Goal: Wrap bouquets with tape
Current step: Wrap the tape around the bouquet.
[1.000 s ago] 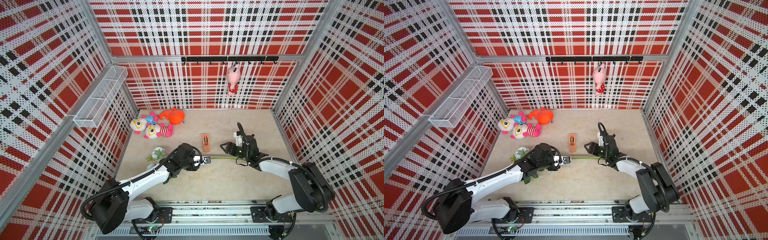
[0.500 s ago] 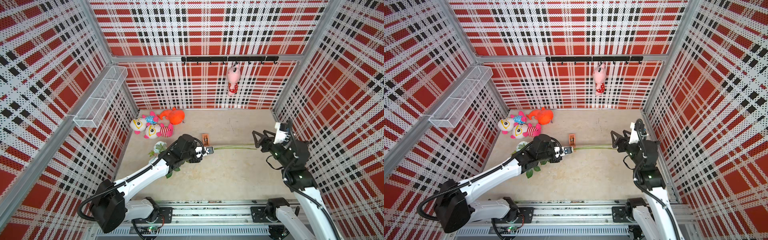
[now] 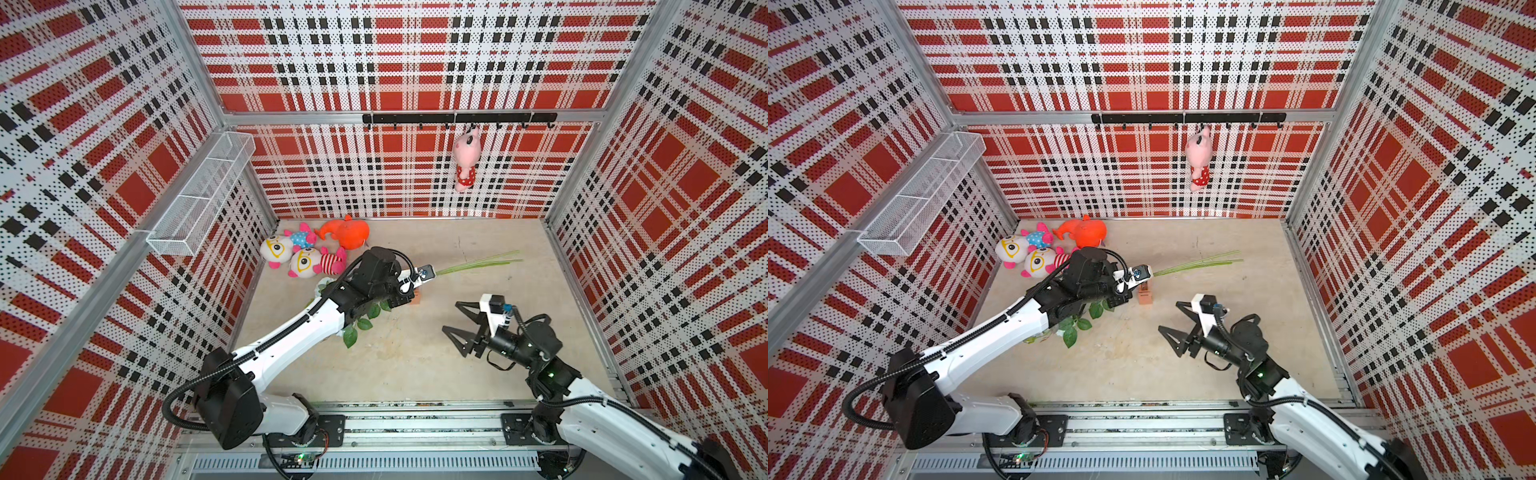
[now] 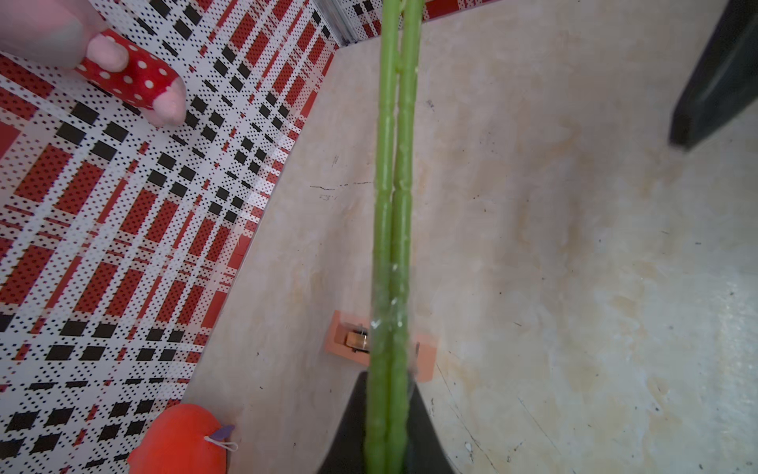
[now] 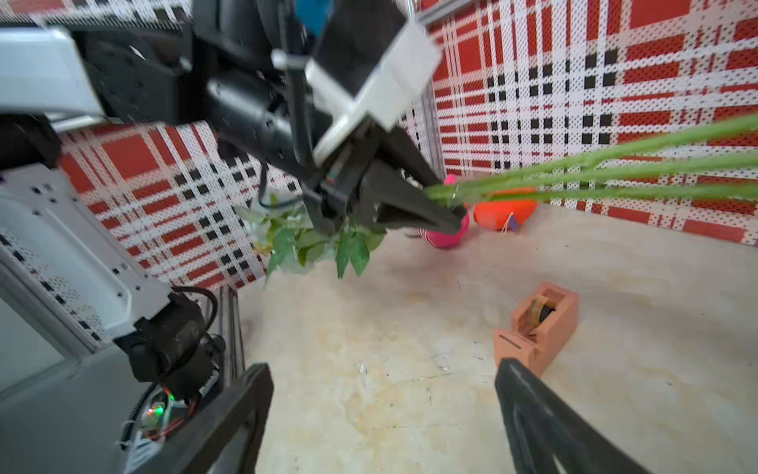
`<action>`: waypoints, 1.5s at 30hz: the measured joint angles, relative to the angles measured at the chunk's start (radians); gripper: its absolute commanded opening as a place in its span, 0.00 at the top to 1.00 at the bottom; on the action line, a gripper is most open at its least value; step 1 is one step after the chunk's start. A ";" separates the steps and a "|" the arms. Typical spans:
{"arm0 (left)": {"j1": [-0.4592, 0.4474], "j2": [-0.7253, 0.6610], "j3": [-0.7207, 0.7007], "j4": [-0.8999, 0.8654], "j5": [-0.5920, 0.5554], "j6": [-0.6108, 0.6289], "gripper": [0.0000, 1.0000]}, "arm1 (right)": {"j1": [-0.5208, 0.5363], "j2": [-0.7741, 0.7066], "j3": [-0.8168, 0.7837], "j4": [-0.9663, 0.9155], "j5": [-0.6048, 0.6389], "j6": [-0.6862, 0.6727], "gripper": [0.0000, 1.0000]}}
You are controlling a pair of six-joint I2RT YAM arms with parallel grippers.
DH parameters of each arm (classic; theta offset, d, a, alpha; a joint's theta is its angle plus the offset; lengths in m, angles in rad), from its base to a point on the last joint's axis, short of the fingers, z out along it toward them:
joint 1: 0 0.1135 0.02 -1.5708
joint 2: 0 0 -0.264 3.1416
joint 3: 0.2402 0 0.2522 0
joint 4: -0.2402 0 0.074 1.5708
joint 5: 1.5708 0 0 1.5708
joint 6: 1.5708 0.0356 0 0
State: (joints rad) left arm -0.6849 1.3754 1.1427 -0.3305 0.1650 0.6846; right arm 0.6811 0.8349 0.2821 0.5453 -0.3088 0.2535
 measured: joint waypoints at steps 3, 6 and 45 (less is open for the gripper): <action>-0.001 0.013 0.027 -0.014 0.003 -0.015 1.00 | 0.003 0.168 0.001 0.123 0.089 -0.046 0.10; -0.001 0.025 0.042 -0.041 0.010 -0.027 1.00 | 0.003 0.304 0.013 0.241 0.146 -0.083 0.10; 0.051 0.030 0.061 -0.100 0.103 -0.060 1.00 | 0.003 0.705 0.136 0.683 0.043 -0.163 1.00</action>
State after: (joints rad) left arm -0.6334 1.4055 1.2034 -0.4309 0.2684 0.6243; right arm 0.6846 1.5394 0.4183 1.2282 -0.2653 0.0910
